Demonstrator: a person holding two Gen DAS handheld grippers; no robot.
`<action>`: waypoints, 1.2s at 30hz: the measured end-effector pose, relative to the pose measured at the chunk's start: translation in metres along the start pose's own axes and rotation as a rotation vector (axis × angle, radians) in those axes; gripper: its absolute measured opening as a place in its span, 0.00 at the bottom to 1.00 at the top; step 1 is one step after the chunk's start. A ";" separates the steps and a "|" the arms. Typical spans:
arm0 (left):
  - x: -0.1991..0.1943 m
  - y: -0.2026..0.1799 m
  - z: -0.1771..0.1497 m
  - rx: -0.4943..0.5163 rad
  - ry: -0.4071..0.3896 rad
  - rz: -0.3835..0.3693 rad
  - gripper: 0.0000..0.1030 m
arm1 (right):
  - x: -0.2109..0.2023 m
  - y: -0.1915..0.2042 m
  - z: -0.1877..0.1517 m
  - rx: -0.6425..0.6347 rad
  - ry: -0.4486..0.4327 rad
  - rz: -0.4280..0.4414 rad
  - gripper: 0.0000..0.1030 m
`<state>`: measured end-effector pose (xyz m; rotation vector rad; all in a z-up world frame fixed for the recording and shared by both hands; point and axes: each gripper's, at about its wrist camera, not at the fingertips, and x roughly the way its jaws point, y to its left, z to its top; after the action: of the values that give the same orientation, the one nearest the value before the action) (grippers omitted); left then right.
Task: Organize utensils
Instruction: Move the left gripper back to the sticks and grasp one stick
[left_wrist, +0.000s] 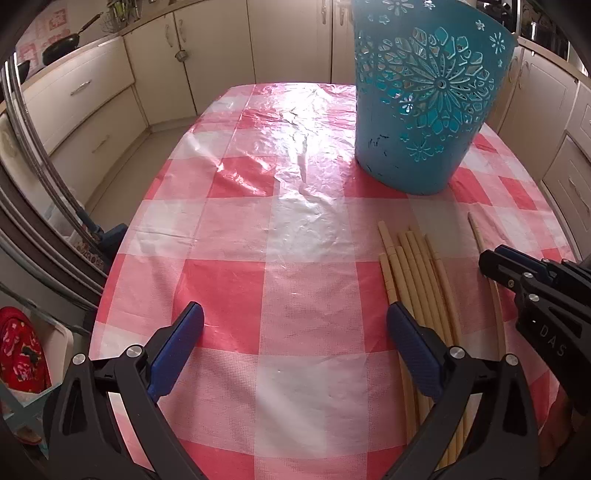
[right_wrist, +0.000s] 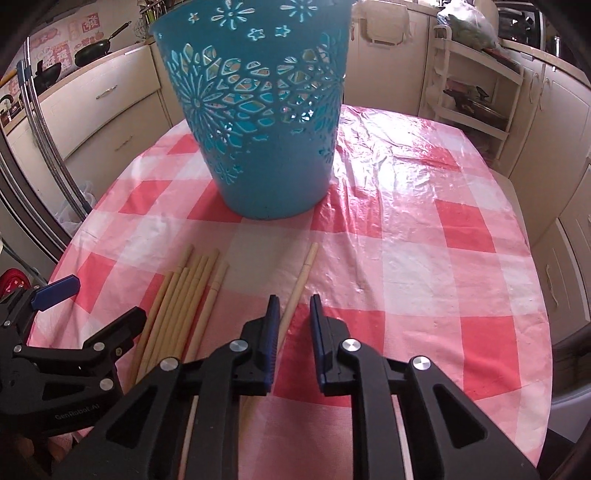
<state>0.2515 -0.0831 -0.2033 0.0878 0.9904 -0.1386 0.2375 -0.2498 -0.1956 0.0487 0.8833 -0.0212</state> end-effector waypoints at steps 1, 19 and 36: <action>0.001 -0.001 -0.001 0.008 0.003 0.006 0.92 | -0.001 -0.001 -0.001 -0.002 0.003 0.002 0.15; 0.000 -0.004 0.000 -0.001 0.029 0.008 0.91 | -0.011 -0.017 -0.011 0.021 0.000 0.051 0.15; 0.007 -0.016 0.024 0.125 -0.022 -0.132 0.05 | -0.007 -0.020 -0.006 0.023 -0.005 0.053 0.15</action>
<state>0.2726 -0.1029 -0.1966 0.1349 0.9651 -0.3219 0.2273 -0.2692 -0.1949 0.0933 0.8768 0.0178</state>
